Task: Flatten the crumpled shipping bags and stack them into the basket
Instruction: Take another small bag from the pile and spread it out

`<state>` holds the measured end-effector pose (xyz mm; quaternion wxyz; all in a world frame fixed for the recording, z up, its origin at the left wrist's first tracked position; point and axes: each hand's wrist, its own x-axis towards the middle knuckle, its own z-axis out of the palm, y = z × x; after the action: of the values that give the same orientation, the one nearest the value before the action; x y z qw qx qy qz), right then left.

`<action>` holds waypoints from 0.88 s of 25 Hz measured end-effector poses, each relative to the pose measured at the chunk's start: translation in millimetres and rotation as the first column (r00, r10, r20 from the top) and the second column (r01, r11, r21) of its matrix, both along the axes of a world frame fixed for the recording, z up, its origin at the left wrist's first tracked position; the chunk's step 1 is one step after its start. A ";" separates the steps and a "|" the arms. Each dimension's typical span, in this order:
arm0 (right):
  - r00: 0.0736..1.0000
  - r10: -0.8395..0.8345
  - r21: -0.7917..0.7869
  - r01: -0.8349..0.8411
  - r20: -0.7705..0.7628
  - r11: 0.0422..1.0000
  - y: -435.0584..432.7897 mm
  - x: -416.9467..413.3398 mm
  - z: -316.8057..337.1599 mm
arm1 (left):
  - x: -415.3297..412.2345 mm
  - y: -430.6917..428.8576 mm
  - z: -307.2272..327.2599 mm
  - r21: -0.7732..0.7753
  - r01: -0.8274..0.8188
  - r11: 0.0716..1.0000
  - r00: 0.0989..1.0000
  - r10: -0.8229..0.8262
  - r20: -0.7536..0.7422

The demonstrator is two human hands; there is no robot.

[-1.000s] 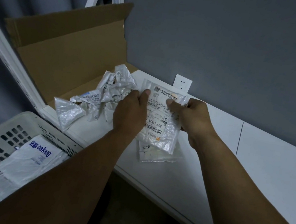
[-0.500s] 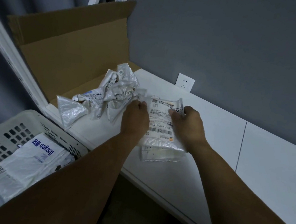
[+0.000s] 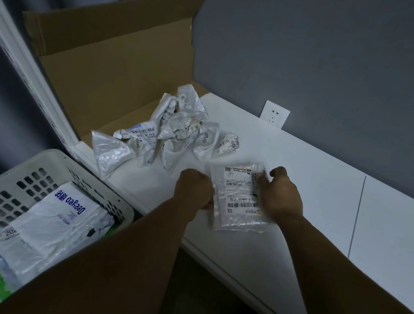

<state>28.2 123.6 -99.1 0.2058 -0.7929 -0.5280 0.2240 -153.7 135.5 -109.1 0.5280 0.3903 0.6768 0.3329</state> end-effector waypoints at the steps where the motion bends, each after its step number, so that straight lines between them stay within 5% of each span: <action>1: 1.000 0.008 -0.001 -0.008 0.003 1.000 1.9 -2.8 -2.2 | 0.7 1.7 -3.2 0.025 0.011 1.000 0.999 -0.010 -0.038; 5: 0.999 0.033 -0.080 -0.030 0.042 0.996 3.3 -6.2 -11.8 | 0.6 12.4 -21.1 0.072 0.050 0.996 0.986 -0.037 -0.164; 8: 0.974 0.085 -0.065 -0.073 0.211 0.995 -1.0 -12.6 -14.6 | -2.7 17.2 -30.4 0.076 0.052 0.996 0.978 -0.036 -0.204; 13: 0.778 0.326 0.122 -0.453 0.537 0.883 5.4 -49.4 -23.0 | -3.4 15.7 -29.7 0.099 0.093 0.991 0.977 -0.072 -0.200; 17: 0.692 0.522 -0.110 -0.546 0.499 0.830 10.5 -49.0 -45.5 | 2.2 13.1 -25.6 0.123 0.140 0.983 0.967 -0.109 -0.231; 22: 0.692 0.521 -0.136 -0.531 0.500 0.836 12.9 -43.5 -62.3 | 4.2 15.9 -29.5 0.107 0.148 0.983 0.956 -0.114 -0.272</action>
<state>-15.4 136.6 -161.4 -0.0092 -0.6365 -0.7698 0.0469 -149.5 151.4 -138.7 0.4280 0.5079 0.6915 0.2843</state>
